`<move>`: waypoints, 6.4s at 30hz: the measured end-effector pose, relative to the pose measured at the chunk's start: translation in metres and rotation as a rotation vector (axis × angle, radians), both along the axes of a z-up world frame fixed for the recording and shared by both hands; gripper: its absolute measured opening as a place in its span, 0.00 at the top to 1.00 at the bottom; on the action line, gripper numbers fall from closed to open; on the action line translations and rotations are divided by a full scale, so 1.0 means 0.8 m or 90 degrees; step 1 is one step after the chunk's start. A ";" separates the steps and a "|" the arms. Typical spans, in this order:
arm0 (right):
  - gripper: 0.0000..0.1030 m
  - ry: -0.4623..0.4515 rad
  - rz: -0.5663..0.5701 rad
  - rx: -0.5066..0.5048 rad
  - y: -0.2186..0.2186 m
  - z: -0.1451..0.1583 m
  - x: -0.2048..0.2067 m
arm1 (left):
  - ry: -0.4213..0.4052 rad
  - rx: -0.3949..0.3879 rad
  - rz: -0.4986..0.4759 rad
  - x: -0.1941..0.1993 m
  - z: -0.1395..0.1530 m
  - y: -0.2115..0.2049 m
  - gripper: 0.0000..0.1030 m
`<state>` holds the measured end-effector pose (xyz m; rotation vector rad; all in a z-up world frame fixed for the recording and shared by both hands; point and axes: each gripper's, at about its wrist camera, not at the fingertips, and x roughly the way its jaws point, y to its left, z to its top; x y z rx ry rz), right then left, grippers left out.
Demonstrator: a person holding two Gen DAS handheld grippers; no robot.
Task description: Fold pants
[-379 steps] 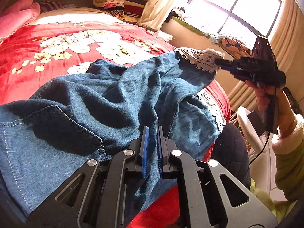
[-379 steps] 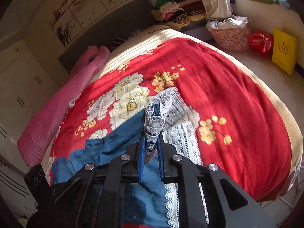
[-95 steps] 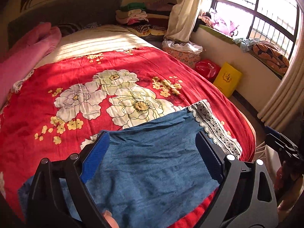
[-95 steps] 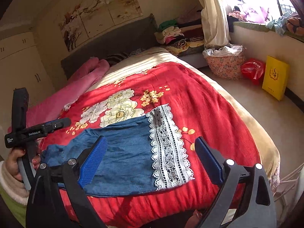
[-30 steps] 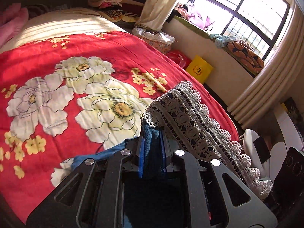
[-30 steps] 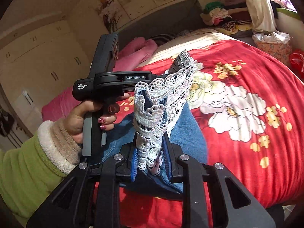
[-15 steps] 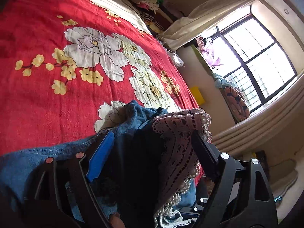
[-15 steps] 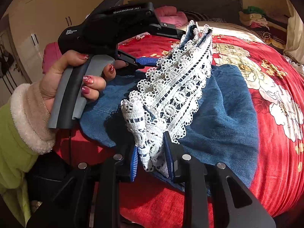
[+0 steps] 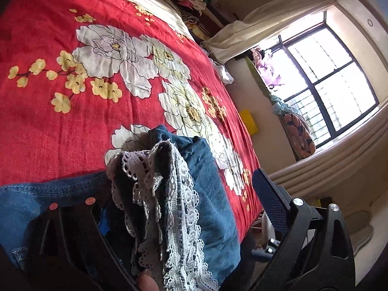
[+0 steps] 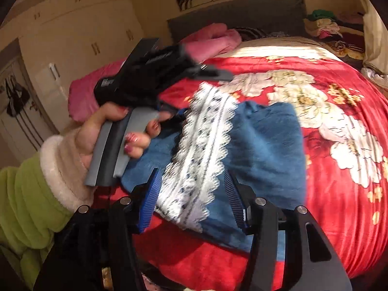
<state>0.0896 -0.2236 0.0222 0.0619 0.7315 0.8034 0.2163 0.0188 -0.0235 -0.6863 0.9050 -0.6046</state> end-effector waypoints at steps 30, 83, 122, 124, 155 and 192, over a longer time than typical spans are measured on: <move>0.56 0.190 -0.131 0.024 -0.045 -0.059 0.245 | 0.048 0.176 0.056 0.028 -0.022 -0.002 0.81; 0.58 0.020 0.024 -0.120 0.037 -0.026 -0.030 | -0.026 0.399 0.120 -0.225 0.014 -0.003 0.62; 0.20 0.001 0.022 -0.081 0.109 0.053 -0.010 | -0.040 0.368 0.253 -0.274 0.037 0.102 0.17; 0.19 0.003 0.032 -0.081 0.124 0.055 -0.001 | -0.034 0.362 0.258 -0.273 0.031 0.109 0.16; 0.26 0.150 0.209 -0.251 0.354 -0.054 0.110 | -0.025 0.263 0.252 -0.238 -0.030 0.129 0.11; 0.62 0.145 0.184 0.048 0.113 0.059 0.152 | -0.085 0.238 0.146 -0.155 0.058 -0.016 0.38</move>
